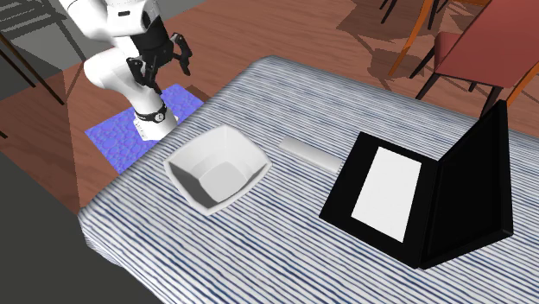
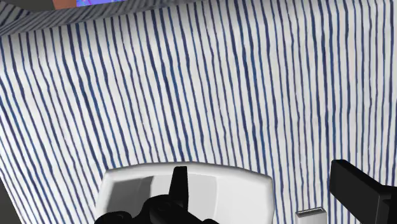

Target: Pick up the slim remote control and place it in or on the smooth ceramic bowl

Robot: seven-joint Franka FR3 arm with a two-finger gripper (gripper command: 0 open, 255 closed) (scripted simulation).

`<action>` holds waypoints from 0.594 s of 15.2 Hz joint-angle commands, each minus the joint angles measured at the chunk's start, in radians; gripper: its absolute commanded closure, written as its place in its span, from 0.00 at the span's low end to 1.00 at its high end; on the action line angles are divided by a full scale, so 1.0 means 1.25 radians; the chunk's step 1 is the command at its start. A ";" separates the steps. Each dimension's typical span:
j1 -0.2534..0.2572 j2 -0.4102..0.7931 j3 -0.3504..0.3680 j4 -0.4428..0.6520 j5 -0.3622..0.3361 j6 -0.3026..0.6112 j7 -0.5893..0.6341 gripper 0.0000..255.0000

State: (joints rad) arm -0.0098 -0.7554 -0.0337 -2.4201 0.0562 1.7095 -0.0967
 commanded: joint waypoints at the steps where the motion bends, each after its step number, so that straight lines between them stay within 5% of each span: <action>1: 0.000 0.000 0.000 0.000 0.000 0.000 0.000 0.00; 9: 0.028 0.213 0.078 0.061 0.031 0.149 0.085 0.00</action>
State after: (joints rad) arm 0.0191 -0.5202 0.0470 -2.3532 0.0892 1.8728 -0.0101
